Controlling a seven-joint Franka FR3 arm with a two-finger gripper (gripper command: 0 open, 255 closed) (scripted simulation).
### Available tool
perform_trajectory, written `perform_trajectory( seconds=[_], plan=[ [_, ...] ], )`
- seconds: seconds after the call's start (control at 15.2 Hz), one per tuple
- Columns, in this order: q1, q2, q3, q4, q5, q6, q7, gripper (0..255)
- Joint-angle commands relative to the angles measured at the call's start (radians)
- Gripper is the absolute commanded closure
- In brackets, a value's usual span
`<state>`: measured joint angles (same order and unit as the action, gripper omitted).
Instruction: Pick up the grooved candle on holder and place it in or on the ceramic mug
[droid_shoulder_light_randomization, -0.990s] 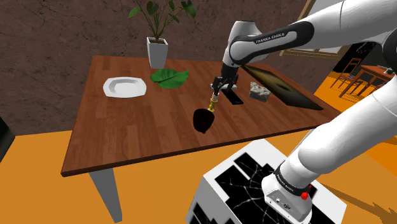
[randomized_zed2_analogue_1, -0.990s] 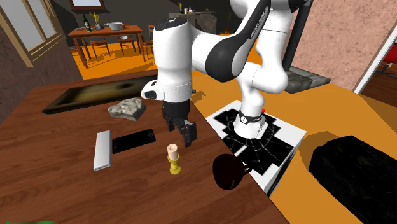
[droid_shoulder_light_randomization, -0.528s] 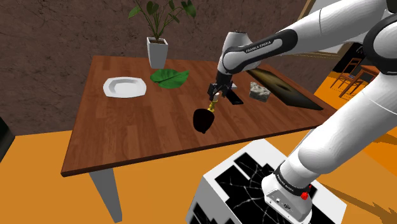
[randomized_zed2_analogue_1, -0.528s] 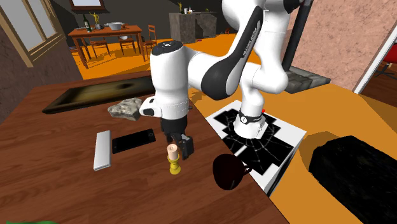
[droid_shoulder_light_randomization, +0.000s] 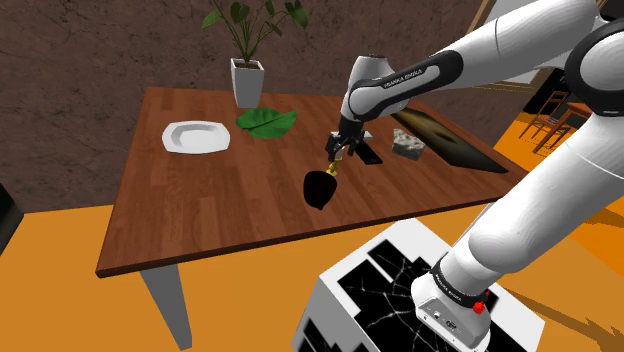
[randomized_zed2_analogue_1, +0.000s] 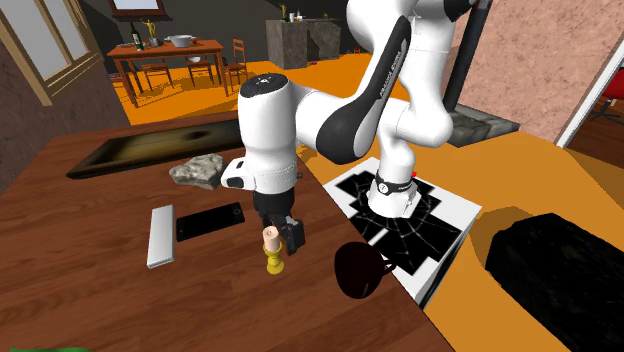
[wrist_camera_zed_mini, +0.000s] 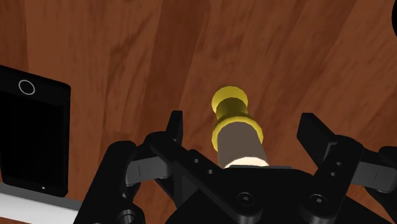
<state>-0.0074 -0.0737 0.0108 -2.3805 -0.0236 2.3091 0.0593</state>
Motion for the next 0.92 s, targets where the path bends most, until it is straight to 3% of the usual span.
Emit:
perform_trajectory(
  seconds=[0.0, 0.07, 0.66, 0.86],
  plan=[
    [0.000, 0.000, 0.000, 0.000, 0.000, 0.000, 0.000, 0],
    [0.000, 0.000, 0.000, 0.000, 0.000, 0.000, 0.000, 255],
    [0.000, 0.000, 0.000, 0.000, 0.000, 0.000, 0.000, 255],
    [0.000, -0.025, 0.000, 0.017, 0.001, -0.042, -0.001, 255]
  ],
)
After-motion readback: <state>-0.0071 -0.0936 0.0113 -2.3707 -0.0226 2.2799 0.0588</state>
